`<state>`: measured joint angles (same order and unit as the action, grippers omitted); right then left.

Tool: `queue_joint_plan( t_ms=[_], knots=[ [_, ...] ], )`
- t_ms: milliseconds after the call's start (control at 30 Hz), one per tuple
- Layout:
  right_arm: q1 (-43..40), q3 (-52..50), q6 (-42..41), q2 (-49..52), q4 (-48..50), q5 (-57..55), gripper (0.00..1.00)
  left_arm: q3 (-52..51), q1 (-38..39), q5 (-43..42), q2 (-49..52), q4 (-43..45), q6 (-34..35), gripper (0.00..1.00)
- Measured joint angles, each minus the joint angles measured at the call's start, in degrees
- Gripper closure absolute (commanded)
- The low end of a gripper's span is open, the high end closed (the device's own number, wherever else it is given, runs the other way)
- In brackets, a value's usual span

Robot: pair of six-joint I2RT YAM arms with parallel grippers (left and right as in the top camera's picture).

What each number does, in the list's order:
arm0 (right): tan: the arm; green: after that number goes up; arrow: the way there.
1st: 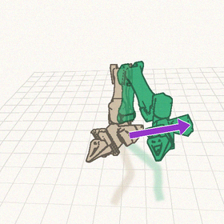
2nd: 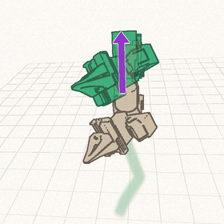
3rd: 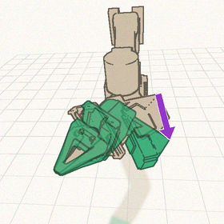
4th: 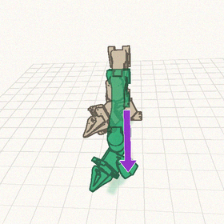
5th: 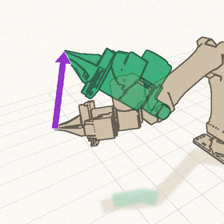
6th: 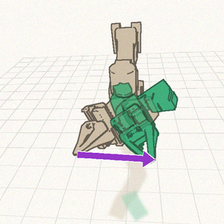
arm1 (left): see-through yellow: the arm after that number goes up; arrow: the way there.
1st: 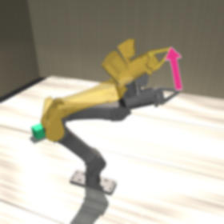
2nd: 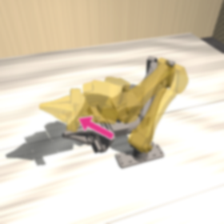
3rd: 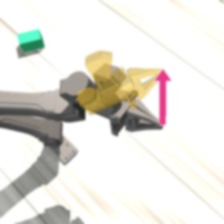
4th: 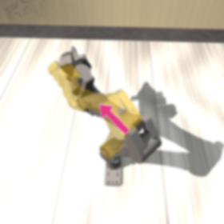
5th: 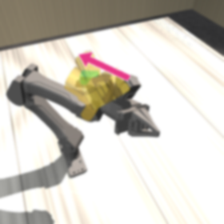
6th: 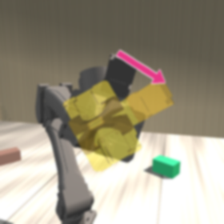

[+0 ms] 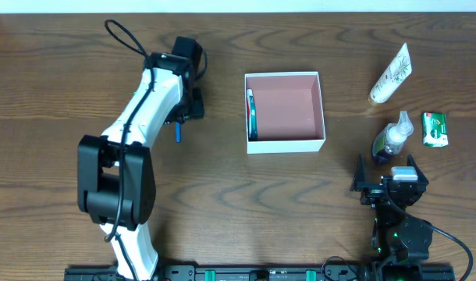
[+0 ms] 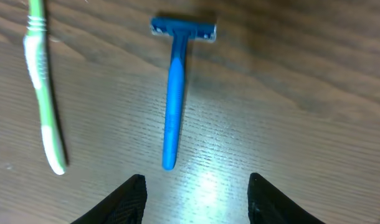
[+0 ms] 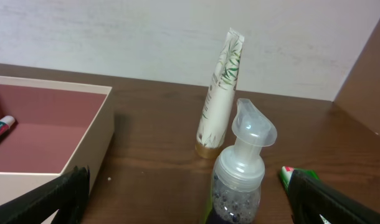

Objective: Pack container
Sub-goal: 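Move the left gripper over the blue razor, then lower the left gripper and grasp the blue razor handle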

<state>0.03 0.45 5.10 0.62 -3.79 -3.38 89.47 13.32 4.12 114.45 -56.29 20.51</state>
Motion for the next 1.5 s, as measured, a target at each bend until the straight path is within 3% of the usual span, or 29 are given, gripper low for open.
queue_joint_plan(
  t_ms=[467, 1500],
  knots=[
    [0.00, 0.00, 0.02, 0.00, 0.00, 0.00, 0.01, -2.40, -2.78, -4.15, 4.11, 4.39, -0.15, 0.47],
    [0.00, 0.00, 0.02, 0.00, 0.00, 0.00, 0.01, -2.84, -6.12, -4.20, 4.42, 9.16, -5.57, 0.46]
  ],
)
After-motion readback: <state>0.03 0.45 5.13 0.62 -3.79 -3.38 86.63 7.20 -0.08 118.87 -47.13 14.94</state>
